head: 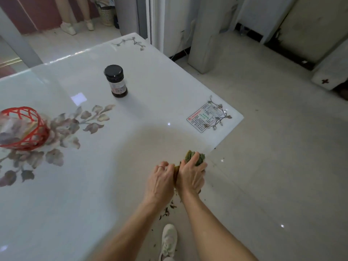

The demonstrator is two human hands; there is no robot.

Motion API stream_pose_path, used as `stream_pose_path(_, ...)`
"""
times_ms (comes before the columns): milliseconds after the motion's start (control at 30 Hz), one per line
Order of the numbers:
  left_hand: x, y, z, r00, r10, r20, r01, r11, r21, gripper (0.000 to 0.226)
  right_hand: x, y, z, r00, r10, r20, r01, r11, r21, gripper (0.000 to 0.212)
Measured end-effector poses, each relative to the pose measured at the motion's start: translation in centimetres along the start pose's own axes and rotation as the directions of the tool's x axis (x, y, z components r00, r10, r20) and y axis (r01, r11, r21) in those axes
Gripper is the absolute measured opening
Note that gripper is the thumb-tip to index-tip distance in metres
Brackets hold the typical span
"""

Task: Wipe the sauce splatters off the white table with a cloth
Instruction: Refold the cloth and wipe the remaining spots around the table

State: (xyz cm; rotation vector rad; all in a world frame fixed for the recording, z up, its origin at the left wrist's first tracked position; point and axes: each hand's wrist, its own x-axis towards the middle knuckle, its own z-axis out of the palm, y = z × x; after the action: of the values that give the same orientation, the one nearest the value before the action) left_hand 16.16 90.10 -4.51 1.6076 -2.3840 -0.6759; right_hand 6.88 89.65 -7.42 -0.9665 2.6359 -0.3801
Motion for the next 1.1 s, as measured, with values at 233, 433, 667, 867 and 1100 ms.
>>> stream_pose_path(233, 4.9, 3.6, 1.1, 0.999, 0.038, -0.006, -0.037, 0.999, 0.015, 0.046, 4.4, 1.7, -1.5, 0.995, -0.087, -0.054, 0.087, 0.996, -0.012, 0.048)
stream_pose_path(433, 7.3, 4.7, 2.2, 0.997, 0.069, 0.044, -0.073, 0.993, 0.095, 0.061, 9.5, 2.1, -4.3, 0.986, -0.048, -0.162, 0.051, 0.999, 0.013, 0.054)
stream_pose_path(667, 8.1, 4.3, 2.2, 0.996, 0.062, 0.070, -0.069, 0.992, 0.107, 0.059, 12.9, 0.6, -2.8, 0.983, 0.166, 0.072, -0.174, 0.977, 0.126, 0.081)
stream_pose_path(867, 8.2, 4.0, 1.7, 0.997, 0.060, 0.057, -0.066, 0.993, 0.098, 0.061, 11.7, 0.7, -2.6, 0.982, 0.181, 0.056, -0.189, 0.960, 0.208, 0.079)
stream_pose_path(1100, 7.0, 2.6, 0.9, 0.999, 0.054, -0.005, -0.053, 0.994, 0.095, 0.055, 9.7, 0.8, -2.3, 0.983, 0.178, 0.037, -0.182, 0.972, 0.150, 0.059)
